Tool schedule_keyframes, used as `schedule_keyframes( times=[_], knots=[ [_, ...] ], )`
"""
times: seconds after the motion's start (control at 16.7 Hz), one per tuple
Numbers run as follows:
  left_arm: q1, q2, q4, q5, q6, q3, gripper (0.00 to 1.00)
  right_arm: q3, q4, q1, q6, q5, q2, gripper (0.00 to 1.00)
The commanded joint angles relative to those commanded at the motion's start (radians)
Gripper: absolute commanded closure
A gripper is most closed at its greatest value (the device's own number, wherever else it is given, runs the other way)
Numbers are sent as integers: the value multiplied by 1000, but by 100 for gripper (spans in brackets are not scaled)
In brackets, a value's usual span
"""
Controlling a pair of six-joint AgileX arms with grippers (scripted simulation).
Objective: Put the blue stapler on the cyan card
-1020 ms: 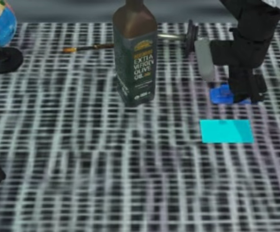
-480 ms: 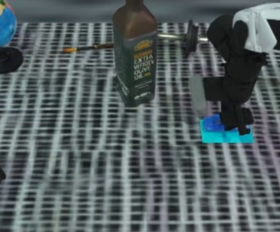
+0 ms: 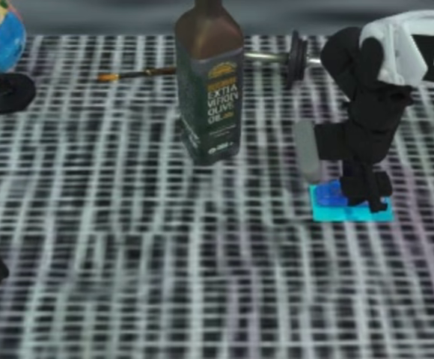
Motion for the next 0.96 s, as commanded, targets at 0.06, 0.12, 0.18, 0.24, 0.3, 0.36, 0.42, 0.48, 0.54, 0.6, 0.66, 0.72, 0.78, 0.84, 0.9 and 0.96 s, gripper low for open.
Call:
schedule_keyframes(
  times=[0.06, 0.12, 0.18, 0.24, 0.3, 0.36, 0.42, 0.48, 0.54, 0.6, 0.66, 0.72, 0.78, 0.84, 0.9, 0.96],
  knots=[
    [0, 0, 0, 0, 0, 0, 0, 0, 0, 0, 0, 0, 0, 70],
    [0, 0, 0, 0, 0, 0, 0, 0, 0, 0, 0, 0, 0, 62],
    [0, 0, 0, 0, 0, 0, 0, 0, 0, 0, 0, 0, 0, 55],
    [0, 0, 0, 0, 0, 0, 0, 0, 0, 0, 0, 0, 0, 47],
    [0, 0, 0, 0, 0, 0, 0, 0, 0, 0, 0, 0, 0, 40],
    [0, 0, 0, 0, 0, 0, 0, 0, 0, 0, 0, 0, 0, 32],
    [0, 0, 0, 0, 0, 0, 0, 0, 0, 0, 0, 0, 0, 25],
    [0, 0, 0, 0, 0, 0, 0, 0, 0, 0, 0, 0, 0, 17],
    [0, 0, 0, 0, 0, 0, 0, 0, 0, 0, 0, 0, 0, 10],
    [0, 0, 0, 0, 0, 0, 0, 0, 0, 0, 0, 0, 0, 2],
    [0, 0, 0, 0, 0, 0, 0, 0, 0, 0, 0, 0, 0, 0],
    [0, 0, 0, 0, 0, 0, 0, 0, 0, 0, 0, 0, 0, 0],
    [0, 0, 0, 0, 0, 0, 0, 0, 0, 0, 0, 0, 0, 0],
    [0, 0, 0, 0, 0, 0, 0, 0, 0, 0, 0, 0, 0, 0],
    [0, 0, 0, 0, 0, 0, 0, 0, 0, 0, 0, 0, 0, 0],
    [0, 0, 0, 0, 0, 0, 0, 0, 0, 0, 0, 0, 0, 0]
  ],
)
